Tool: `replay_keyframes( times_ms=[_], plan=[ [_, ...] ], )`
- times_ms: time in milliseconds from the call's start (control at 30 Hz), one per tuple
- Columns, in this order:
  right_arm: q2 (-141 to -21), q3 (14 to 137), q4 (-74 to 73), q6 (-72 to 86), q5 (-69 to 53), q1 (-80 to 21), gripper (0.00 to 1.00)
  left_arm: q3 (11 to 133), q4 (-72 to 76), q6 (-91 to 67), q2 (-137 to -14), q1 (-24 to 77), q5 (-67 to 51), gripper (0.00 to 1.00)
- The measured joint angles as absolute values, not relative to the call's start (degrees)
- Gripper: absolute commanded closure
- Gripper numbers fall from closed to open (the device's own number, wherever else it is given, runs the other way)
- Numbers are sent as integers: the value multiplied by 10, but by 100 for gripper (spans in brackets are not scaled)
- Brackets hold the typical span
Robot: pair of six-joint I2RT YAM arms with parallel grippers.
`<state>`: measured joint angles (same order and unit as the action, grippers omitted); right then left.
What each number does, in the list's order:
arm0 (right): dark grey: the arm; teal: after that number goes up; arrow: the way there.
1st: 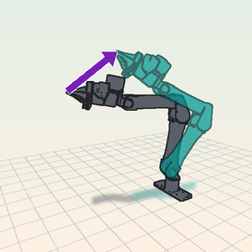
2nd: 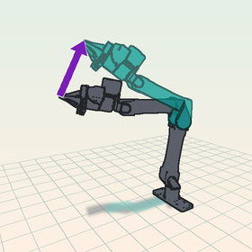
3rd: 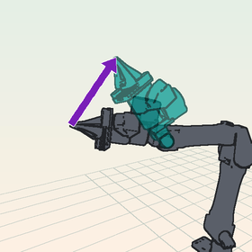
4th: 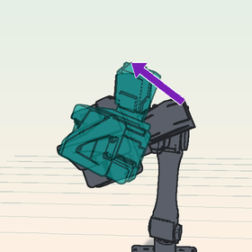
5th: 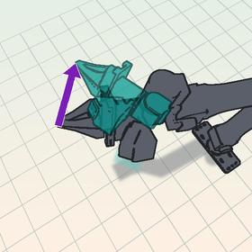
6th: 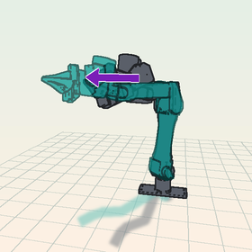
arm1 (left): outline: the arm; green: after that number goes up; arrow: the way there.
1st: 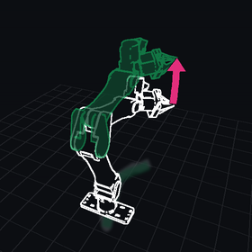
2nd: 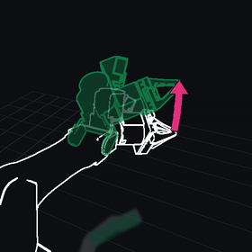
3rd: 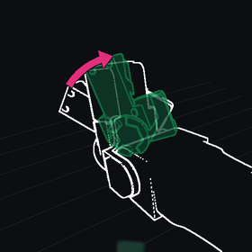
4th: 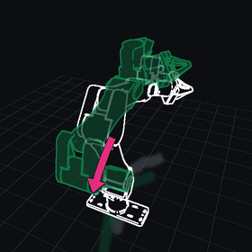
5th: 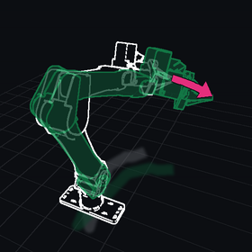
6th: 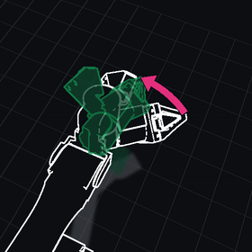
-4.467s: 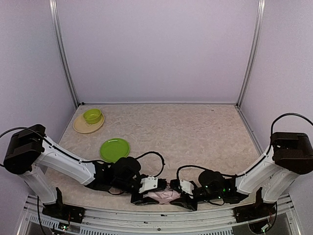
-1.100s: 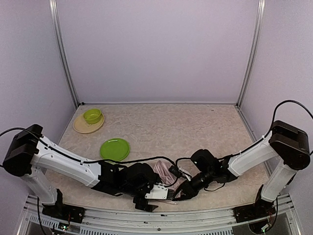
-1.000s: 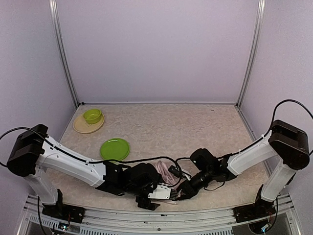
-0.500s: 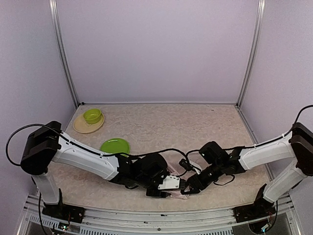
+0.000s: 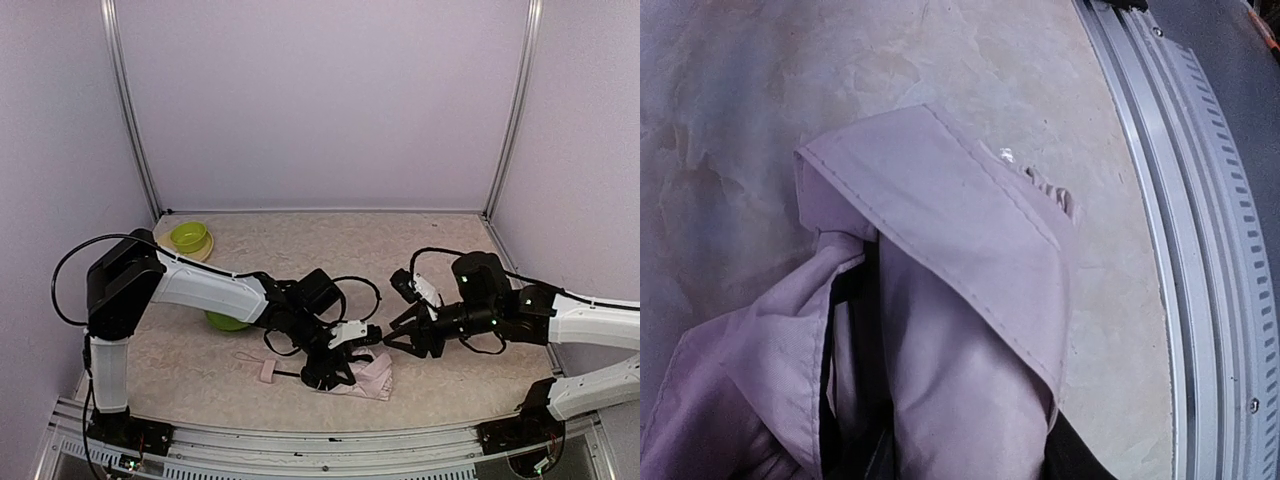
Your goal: Put away the umbrella
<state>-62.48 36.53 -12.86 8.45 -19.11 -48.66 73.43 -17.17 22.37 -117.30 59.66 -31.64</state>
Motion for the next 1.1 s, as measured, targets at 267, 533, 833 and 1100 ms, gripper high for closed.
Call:
replay_keyframes(
  times_ms=[267,533,833,1100],
  plan=[
    [-567,285,9,-4,-172,-524,57,722,-145,192,-1177,582,-356,59],
    [-645,260,56,58,-100,-604,53,705,-120,183,-1171,582,-352,53],
    [-684,213,117,187,-45,-604,47,693,-106,181,-1164,590,-332,47],
    [-750,222,163,212,-51,-603,100,684,-98,182,-1157,596,-316,35]
  ],
)
